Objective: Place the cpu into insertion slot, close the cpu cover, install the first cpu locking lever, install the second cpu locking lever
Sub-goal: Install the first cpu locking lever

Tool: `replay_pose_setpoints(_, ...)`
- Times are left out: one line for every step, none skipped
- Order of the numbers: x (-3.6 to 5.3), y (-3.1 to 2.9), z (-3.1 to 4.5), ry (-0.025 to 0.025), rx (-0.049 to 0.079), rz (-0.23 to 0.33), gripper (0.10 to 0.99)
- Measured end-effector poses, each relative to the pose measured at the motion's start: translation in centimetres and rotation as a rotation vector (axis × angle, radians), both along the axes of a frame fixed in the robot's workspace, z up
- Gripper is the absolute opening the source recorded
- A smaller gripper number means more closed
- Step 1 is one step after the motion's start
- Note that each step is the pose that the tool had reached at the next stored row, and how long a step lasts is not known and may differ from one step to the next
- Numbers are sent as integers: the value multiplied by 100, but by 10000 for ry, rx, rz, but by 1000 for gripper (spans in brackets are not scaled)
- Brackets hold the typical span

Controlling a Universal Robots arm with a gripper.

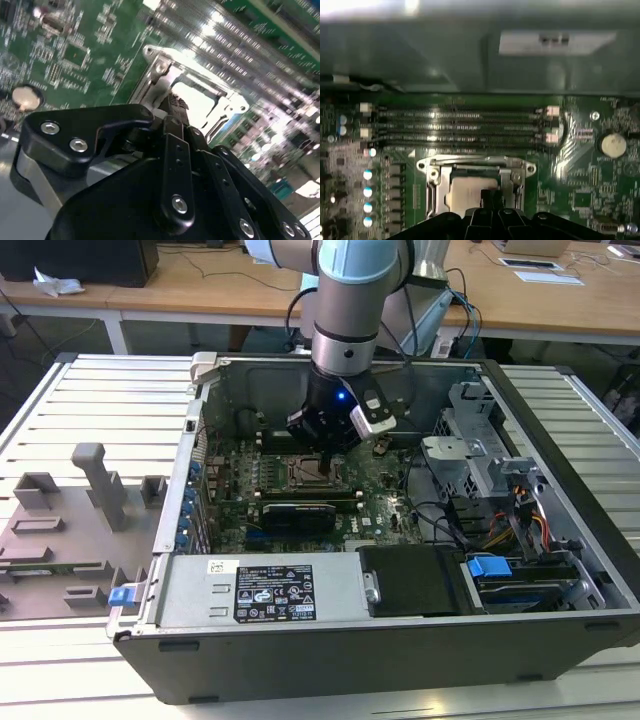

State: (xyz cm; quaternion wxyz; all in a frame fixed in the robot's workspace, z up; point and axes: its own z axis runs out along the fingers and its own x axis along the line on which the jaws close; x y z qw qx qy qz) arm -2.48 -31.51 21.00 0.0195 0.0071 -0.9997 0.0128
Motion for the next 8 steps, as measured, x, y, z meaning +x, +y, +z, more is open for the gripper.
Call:
replay_pose_setpoints(-4,-24,2,-8,1,0,106)
replay_pose_setpoints(-4,-32,22,-11,-1,0,106)
replay_pose_setpoints(-5,-33,54,-14,3,-2,106)
replay_pose_setpoints(-4,-33,141,-14,2,0,106)
replay_pose_setpoints(-4,-33,185,-15,2,-1,106)
replay_pose_setpoints(-4,-33,219,-15,3,0,106)
replay_pose_setpoints(-4,-33,276,-15,2,0,106)
replay_pose_setpoints(-4,-33,303,-15,2,0,106)
